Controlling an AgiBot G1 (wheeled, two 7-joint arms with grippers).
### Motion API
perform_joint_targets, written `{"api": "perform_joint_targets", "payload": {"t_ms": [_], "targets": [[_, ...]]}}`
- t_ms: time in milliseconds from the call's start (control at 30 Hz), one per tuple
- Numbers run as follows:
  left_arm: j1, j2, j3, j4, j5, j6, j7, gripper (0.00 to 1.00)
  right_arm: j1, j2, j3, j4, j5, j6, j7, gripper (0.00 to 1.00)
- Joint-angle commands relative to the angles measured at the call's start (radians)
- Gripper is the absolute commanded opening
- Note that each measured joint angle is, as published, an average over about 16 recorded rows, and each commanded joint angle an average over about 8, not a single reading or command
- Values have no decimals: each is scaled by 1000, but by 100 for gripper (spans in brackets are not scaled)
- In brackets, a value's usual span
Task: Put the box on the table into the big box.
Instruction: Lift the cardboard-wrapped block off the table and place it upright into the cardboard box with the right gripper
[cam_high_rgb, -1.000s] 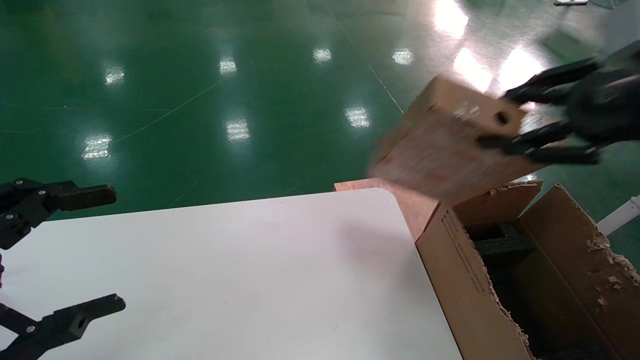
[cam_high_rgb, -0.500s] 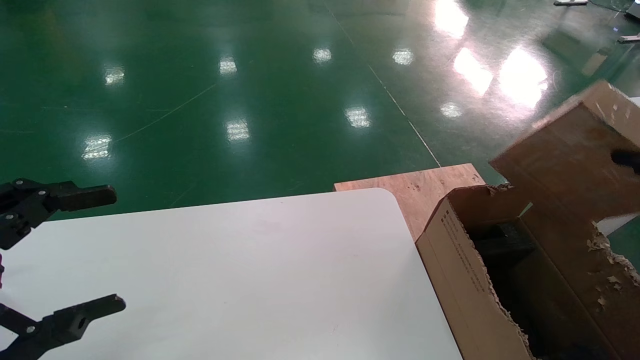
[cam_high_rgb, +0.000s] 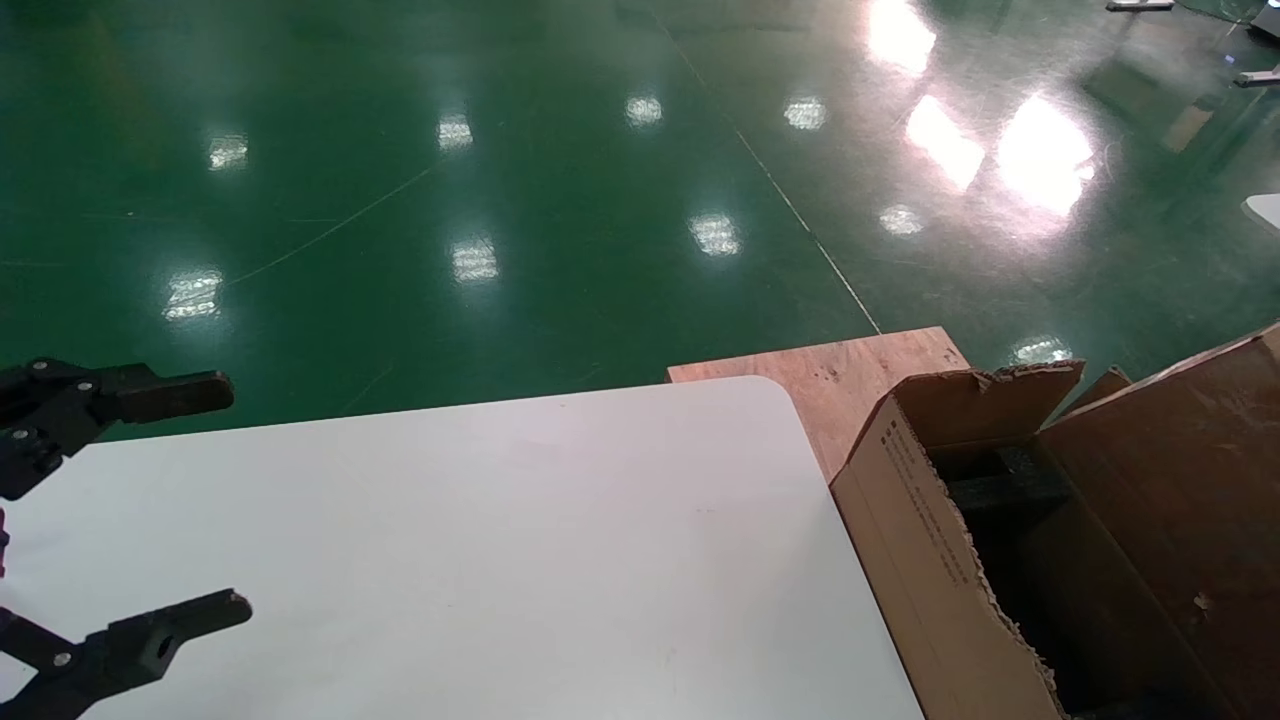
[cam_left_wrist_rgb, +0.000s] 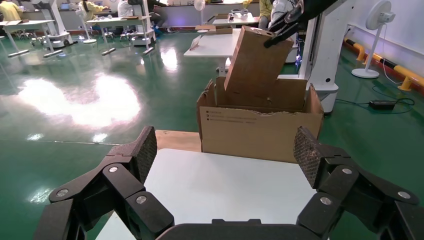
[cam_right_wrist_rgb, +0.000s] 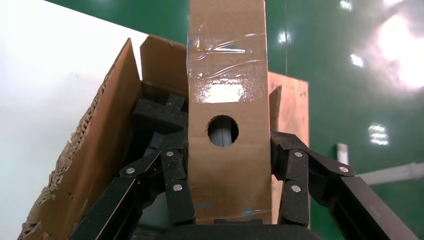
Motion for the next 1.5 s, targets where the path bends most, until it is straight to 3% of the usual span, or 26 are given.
{"api": "perform_joint_targets", "payload": {"t_ms": [33, 333, 833, 1133, 1500], "targets": [[0, 0, 0, 0, 0, 0, 0, 100, -7, 13, -15, -19, 11, 10, -1, 0], [0, 0, 0, 0, 0, 0, 0, 100, 22, 34, -162, -46, 32, 153, -25, 0], [0, 0, 0, 0, 0, 0, 0, 100, 73, 87, -369, -70, 52, 310, -14, 0], [0, 0, 0, 0, 0, 0, 0, 100, 79, 106, -409, -93, 31, 360, -4, 0], [0, 0, 1, 0, 0, 0, 0, 100, 101, 108, -463, -144, 47, 367, -15, 0]]}}
